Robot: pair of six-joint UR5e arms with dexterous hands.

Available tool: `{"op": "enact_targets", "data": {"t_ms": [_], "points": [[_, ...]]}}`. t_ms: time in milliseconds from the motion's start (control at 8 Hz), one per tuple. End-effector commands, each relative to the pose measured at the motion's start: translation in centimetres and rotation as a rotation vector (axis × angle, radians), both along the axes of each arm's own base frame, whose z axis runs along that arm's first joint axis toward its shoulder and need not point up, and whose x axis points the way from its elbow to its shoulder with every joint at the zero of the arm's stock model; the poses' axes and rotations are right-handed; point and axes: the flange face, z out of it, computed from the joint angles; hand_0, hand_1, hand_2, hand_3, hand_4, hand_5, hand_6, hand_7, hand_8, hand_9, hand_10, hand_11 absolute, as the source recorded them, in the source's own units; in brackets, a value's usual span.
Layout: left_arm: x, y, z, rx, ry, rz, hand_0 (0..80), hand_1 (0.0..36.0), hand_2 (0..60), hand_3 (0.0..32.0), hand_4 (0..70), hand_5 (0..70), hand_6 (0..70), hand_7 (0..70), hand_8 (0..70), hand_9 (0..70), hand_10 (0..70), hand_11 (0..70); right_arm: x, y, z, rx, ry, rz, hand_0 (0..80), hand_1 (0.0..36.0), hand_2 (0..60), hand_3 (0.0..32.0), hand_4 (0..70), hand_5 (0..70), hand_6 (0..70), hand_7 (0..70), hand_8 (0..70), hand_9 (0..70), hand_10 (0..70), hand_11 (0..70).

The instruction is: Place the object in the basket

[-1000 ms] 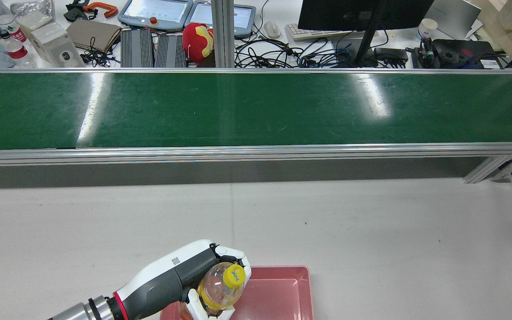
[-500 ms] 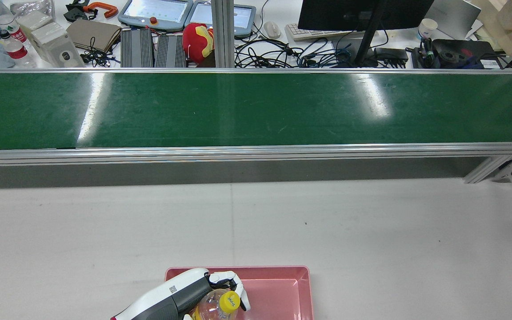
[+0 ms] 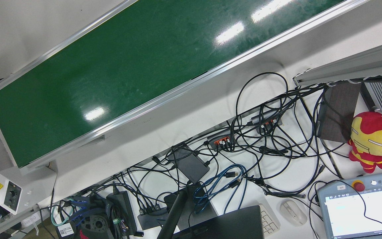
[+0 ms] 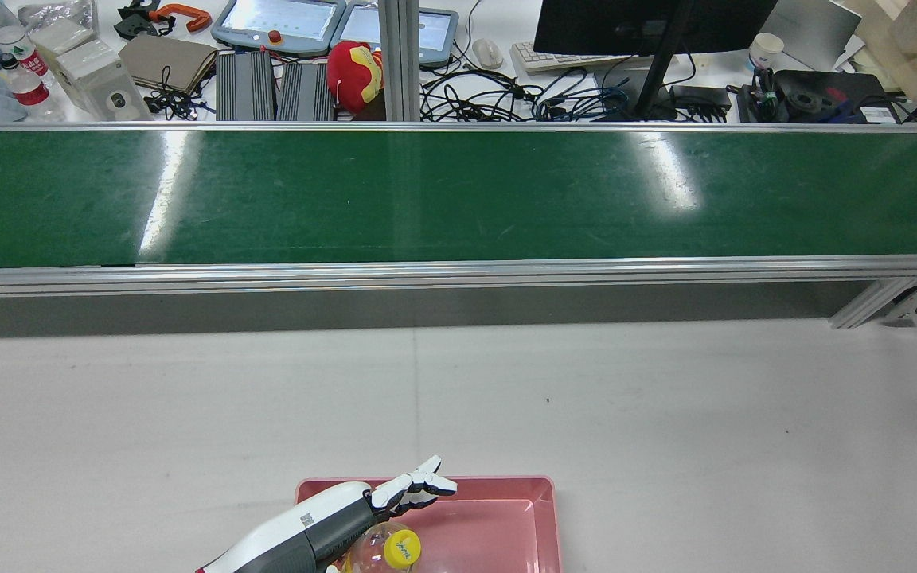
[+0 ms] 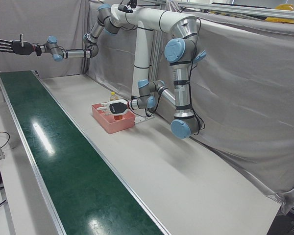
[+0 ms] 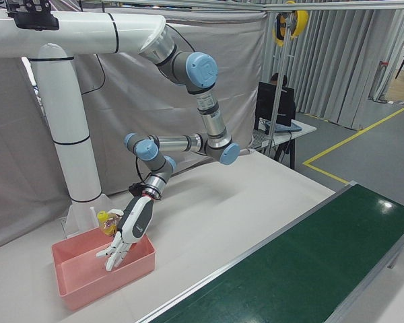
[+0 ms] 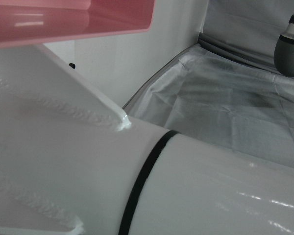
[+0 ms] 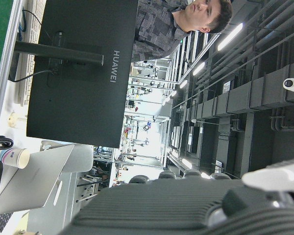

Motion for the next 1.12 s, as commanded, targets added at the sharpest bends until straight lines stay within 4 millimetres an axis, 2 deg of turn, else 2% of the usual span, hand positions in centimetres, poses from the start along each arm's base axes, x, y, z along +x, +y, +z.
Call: {"op": "enact_targets", "data": {"t_ms": [0,125,250,375,750,875,1000], "points": [[-0.1,-0.2,0.0,-0.001,0.002,-0.002,63.9,2.3,0.0,10.8,0.0,23.1,0.0,0.0,8.1,9.7,5.8,10.3,0.0,0.0,0.0,0.0,0.0,-0.001,0.0,0.0,0.0,0.0,0.0,0.0,0.0,0.0,0.0,0.0,0.0,0.0],[-0.2,-0.3,-0.1,0.0,0.003,-0.003,59.7,0.5,0.0,11.2,0.0,21.9,0.0,0.0,7.6,9.1,5.4,9.3,0.0,0.0,0.0,0.0,0.0,0.001,0.0,0.0,0.0,0.0,0.0,0.0,0.0,0.0,0.0,0.0,0.0,0.0],[-0.2,-0.2,-0.1,-0.002,0.004,-0.002,57.3,0.0,0.0,11.2,0.0,20.8,0.0,0.0,7.3,8.7,4.8,8.4,0.0,0.0,0.0,0.0,0.0,0.001,0.0,0.0,0.0,0.0,0.0,0.0,0.0,0.0,0.0,0.0,0.0,0.0],[-0.3,-0.3,0.0,-0.002,-0.005,-0.003,51.3,0.0,0.0,11.4,0.0,19.7,0.0,0.0,6.3,7.5,4.2,6.9,0.0,0.0,-0.1,0.002,0.0,-0.001,0.0,0.0,0.0,0.0,0.0,0.0,0.0,0.0,0.0,0.0,0.0,0.0],[-0.7,-0.5,-0.5,-0.002,0.011,-0.007,54.6,0.0,0.0,14.0,0.0,16.0,0.0,0.0,6.4,7.7,4.2,7.4,0.0,0.0,-0.1,0.002,0.0,0.001,0.0,0.0,0.0,0.0,0.0,0.0,0.0,0.0,0.0,0.0,0.0,0.0],[-1.7,-0.7,-1.2,-0.001,0.029,-0.013,54.5,0.0,0.0,13.8,0.0,15.9,0.0,0.0,6.4,7.7,4.1,7.1,0.0,0.0,-0.1,0.002,0.0,0.001,0.0,0.0,0.0,0.0,0.0,0.0,0.0,0.0,0.0,0.0,0.0,0.0],[-4.3,-1.0,-2.5,0.0,0.038,-0.026,54.5,0.0,0.0,12.8,0.0,16.6,0.0,0.0,6.5,7.9,4.1,7.1,0.0,0.0,-0.1,0.002,0.0,0.001,0.0,0.0,0.0,0.0,0.0,0.0,0.0,0.0,0.0,0.0,0.0,0.0]]}}
